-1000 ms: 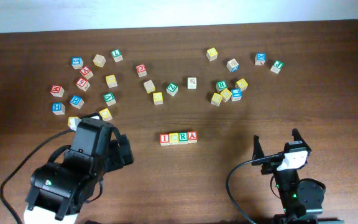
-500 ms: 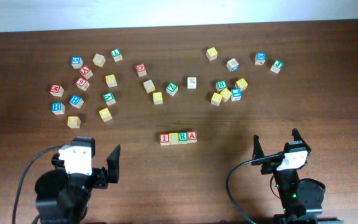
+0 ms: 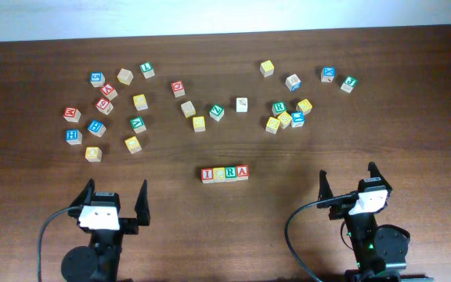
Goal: Spell out ICRA
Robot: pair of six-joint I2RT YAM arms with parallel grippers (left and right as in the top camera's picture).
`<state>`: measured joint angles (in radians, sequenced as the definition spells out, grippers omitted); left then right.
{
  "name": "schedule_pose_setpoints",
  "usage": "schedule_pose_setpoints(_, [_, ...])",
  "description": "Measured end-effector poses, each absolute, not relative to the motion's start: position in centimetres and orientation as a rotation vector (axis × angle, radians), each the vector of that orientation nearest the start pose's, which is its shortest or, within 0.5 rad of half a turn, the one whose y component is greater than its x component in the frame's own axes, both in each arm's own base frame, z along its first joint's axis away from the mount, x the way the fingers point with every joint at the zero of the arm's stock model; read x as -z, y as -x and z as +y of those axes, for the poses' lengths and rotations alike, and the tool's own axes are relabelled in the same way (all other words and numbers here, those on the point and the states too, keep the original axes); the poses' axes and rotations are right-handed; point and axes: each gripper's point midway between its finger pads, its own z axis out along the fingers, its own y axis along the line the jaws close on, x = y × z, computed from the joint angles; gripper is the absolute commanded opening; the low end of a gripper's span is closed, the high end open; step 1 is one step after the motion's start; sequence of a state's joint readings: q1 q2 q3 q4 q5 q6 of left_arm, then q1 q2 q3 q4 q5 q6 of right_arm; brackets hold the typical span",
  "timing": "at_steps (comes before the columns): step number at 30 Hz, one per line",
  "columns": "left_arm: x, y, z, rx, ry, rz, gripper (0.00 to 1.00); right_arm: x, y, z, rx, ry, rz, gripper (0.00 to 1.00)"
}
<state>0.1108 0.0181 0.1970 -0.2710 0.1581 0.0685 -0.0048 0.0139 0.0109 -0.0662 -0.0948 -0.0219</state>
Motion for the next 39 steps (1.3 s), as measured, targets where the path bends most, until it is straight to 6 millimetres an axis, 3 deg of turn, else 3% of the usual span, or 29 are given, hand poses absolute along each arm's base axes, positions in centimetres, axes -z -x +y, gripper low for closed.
schedule_pose_setpoints(5, [-20.6, -24.0, -0.7, 0.006, -0.115, 1.536, 0.99, -15.9, -24.6, 1.5, -0.057, 0.087, 1.638, 0.98])
schedule_pose_setpoints(8, [-17.8, -24.6, -0.2, 0.035, -0.046, 1.566, 0.99, -15.9, -24.6, 1.5, -0.058, 0.086, 1.638, 0.98])
schedule_pose_setpoints(11, [-17.5, -24.7, 0.1, 0.027, -0.001, 1.575, 0.99, -15.9, -24.6, 1.5, -0.057, 0.087, 1.638, 0.98])
schedule_pose_setpoints(14, [-15.8, -24.6, 0.7, -0.001, 0.042, 1.644, 0.99, -15.9, -24.6, 1.5, -0.057, 0.087, 1.638, 0.98])
schedule_pose_setpoints(20, [-15.8, -24.5, 2.7, -0.068, 0.115, 1.643, 0.99, -15.9, -24.6, 1.5, -0.057, 0.087, 1.638, 0.98])
schedule_pose_setpoints(39, [-15.7, -24.5, 2.3, -0.058, 0.104, 1.645, 0.99, -15.9, -24.6, 1.5, -0.057, 0.087, 1.638, 0.98])
